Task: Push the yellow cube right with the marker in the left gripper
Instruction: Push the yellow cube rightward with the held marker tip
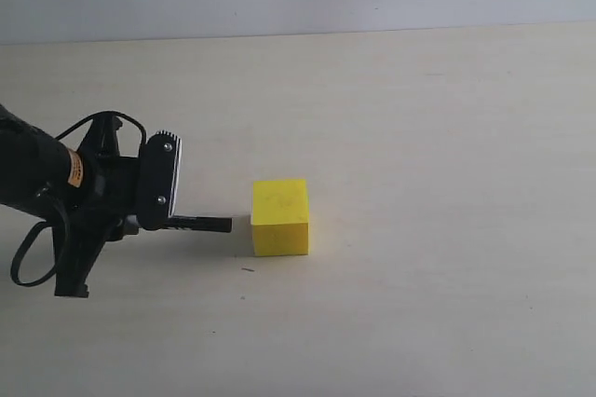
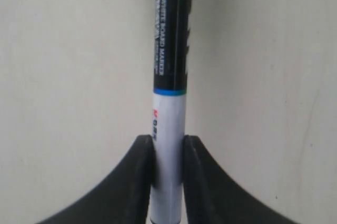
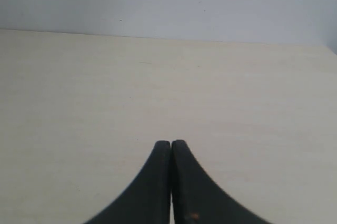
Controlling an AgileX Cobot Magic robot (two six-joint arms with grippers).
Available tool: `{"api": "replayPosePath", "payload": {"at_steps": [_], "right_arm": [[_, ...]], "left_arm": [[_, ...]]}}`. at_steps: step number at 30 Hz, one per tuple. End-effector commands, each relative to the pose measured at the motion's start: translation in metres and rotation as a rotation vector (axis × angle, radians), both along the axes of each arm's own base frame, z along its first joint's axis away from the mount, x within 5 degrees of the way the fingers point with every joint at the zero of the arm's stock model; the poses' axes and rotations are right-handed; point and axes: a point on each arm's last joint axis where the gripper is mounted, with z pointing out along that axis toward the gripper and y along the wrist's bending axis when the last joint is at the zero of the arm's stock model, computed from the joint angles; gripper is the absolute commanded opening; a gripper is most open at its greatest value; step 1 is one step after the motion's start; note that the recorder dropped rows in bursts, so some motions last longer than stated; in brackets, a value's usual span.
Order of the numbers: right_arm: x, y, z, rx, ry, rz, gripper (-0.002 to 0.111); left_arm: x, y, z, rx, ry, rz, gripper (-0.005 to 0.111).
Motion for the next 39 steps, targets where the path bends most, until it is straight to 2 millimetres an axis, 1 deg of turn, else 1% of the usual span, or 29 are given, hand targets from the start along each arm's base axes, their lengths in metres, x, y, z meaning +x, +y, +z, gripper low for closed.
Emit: {"api": "replayPosePath", "payload": {"at_steps": [1, 11, 13, 15, 20, 22, 25, 27, 29, 30, 33, 35, 37, 38, 39], "right_arm": [[0.000, 0.000, 0.000, -0.001, -0.007, -0.003, 0.000], [0.000, 0.000, 0.000, -0.001, -0.007, -0.003, 0.000], [0.000, 0.000, 0.000, -0.001, -0.007, -0.003, 0.000], [0.000, 0.000, 0.000, -0.001, -0.007, -0.003, 0.000], [0.000, 0.000, 0.000, -0.001, -0.014, -0.003, 0.000], [0.000, 0.000, 0.000, -0.001, -0.014, -0.003, 0.000], [0.000, 0.000, 0.000, -0.001, -0.014, -0.003, 0.000], [0.000, 0.000, 0.000, -0.001, -0.014, -0.003, 0.000], [0.000, 0.000, 0.000, -0.001, -0.014, -0.003, 0.000], [0.000, 0.000, 0.000, -0.001, -0.014, -0.003, 0.000], [0.000, 0.000, 0.000, -0.001, -0.014, -0.003, 0.000], [0.000, 0.000, 0.000, -0.001, -0.014, -0.003, 0.000], [0.000, 0.000, 0.000, -0.001, -0.014, -0.003, 0.000], [0.000, 0.000, 0.000, -0.001, -0.014, -0.003, 0.000], [0.000, 0.000, 0.000, -0.001, -0.014, -0.003, 0.000]], "left_arm": [[0.000, 0.006, -0.001, 0.010, 0.029, 0.043, 0.000], [0.002, 0.005, -0.001, -0.019, 0.020, 0.060, 0.000], [0.001, 0.006, -0.002, -0.002, 0.026, 0.053, 0.000], [0.003, 0.015, -0.002, 0.055, 0.030, 0.037, 0.000], [0.011, 0.035, -0.003, 0.035, 0.052, 0.165, 0.000], [0.012, 0.037, -0.003, 0.033, 0.051, 0.171, 0.000], [0.014, 0.033, -0.004, 0.013, 0.036, 0.163, 0.000], [0.016, 0.026, -0.007, 0.005, 0.050, 0.161, 0.000], [0.017, 0.014, -0.012, -0.005, 0.068, 0.149, 0.000], [0.018, 0.006, -0.014, -0.008, 0.070, 0.130, 0.000], [0.017, -0.025, -0.012, -0.052, 0.055, 0.072, 0.000], [0.013, -0.050, -0.010, -0.066, 0.049, 0.009, 0.000], [0.007, -0.068, -0.008, -0.060, 0.052, -0.046, 0.000], [0.005, -0.075, -0.007, -0.057, 0.052, -0.068, 0.000], [0.005, -0.078, -0.006, -0.052, 0.051, -0.078, 0.000]]}}
